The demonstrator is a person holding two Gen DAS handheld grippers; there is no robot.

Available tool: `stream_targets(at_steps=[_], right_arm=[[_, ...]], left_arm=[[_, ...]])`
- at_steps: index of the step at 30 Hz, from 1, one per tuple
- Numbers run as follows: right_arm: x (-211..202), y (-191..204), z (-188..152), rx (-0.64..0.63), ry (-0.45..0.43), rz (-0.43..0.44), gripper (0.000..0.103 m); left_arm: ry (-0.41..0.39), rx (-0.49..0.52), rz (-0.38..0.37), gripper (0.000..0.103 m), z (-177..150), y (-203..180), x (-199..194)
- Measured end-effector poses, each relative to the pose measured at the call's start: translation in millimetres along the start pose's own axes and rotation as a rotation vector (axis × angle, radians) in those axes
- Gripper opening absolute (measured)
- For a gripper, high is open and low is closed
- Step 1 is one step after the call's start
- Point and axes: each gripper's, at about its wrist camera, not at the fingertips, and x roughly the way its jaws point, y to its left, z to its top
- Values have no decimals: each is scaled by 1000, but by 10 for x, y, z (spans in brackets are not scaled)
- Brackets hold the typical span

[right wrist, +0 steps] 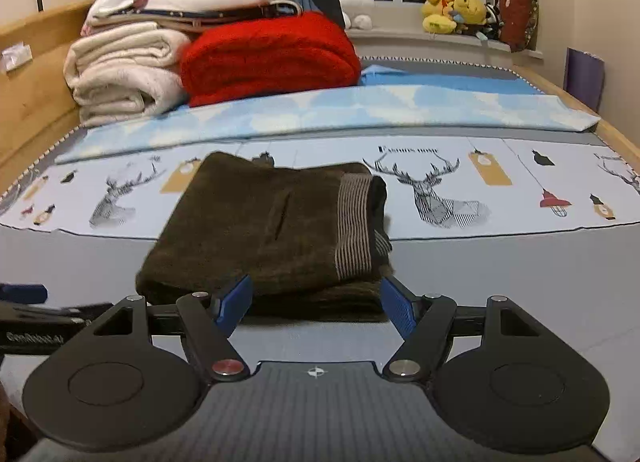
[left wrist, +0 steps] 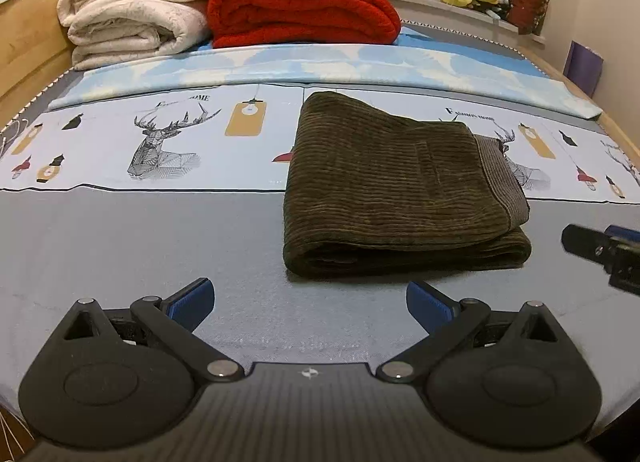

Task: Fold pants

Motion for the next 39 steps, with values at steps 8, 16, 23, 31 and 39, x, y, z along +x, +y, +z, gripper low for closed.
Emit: stream_targets(at_steps=[8,16,23,31,39], right_arm=[[22,13,-14,-10,15,22,73],[25,8,-13,-13,27,33,75],[33,36,-23,-20,35,36,76],[43,56,-26,-25,41,32,77],[49,60,-31,-32,43,30,78]], left_arm=[[13,15,-10,102,-2,-93,41],[20,15,-14,102,-15,-112,51],[23,11,-17,102,-17,-97,53],[21,10,-19,102,-19,-94,48],[20,9,-19,102,-20,-98,46]])
